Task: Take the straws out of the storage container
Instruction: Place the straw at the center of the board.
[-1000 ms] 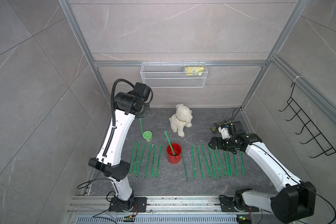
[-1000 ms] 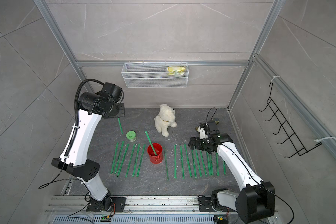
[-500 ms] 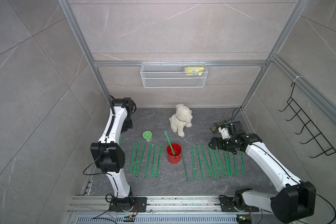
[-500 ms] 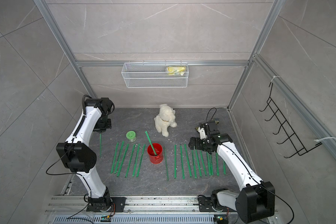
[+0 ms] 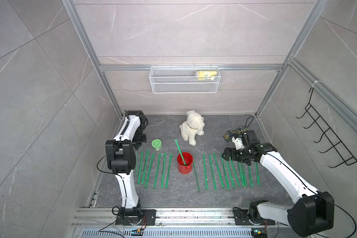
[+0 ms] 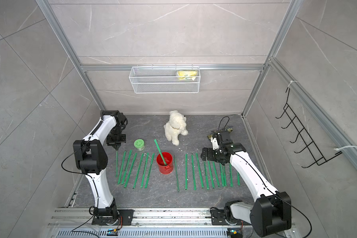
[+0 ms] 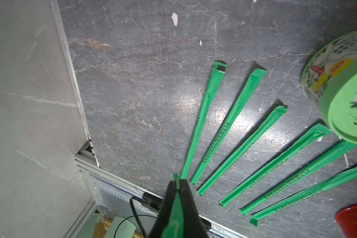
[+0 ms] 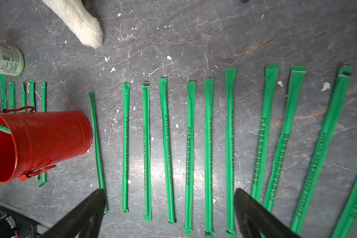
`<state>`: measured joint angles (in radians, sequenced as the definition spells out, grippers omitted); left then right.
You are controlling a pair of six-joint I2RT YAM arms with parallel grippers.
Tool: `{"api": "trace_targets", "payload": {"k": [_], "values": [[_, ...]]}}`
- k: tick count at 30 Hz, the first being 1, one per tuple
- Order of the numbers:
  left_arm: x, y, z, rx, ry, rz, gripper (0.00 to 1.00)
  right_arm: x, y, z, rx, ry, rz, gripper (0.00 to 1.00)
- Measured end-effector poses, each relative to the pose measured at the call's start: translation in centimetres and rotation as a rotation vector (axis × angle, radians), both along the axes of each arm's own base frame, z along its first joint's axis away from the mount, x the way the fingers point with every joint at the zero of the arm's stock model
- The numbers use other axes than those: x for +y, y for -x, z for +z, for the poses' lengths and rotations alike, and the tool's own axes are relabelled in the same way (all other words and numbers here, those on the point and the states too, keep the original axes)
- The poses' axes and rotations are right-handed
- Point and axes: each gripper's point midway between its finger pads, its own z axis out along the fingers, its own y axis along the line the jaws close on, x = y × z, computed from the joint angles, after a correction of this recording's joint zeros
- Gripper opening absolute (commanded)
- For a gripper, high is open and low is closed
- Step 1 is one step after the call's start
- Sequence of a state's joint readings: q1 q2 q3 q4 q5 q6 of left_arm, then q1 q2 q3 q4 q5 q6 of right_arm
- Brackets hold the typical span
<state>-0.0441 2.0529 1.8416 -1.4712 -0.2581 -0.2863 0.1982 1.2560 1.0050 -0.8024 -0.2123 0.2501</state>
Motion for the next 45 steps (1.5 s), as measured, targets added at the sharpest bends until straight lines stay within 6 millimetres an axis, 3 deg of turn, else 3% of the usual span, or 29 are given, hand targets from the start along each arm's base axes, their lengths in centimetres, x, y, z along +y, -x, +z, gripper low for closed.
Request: {"api": "trace_targets", "payload": {"k": [8, 15, 24, 45], "values": [[0.2, 1.3, -2.1, 0.077, -0.002, -0.02, 0.06, 0.0, 0.0, 0.0, 0.002, 0.0, 0.0, 1.0], [0.3, 1.1, -2.5, 0.082, -0.003, -0.026, 0.06, 0.0, 0.0, 0.0, 0.002, 0.0, 0.0, 1.0], [0.7, 1.1, -4.9, 0.142, -0.017, -0.031, 0.07, 0.0, -0.1, -0.8, 0.029, 0.006, 0.0, 1.0], [1.3, 1.4, -7.2, 0.183, -0.012, -0.022, 0.12, 0.1, -0.6, -1.6, 0.041, 0.008, 0.0, 1.0]]}}
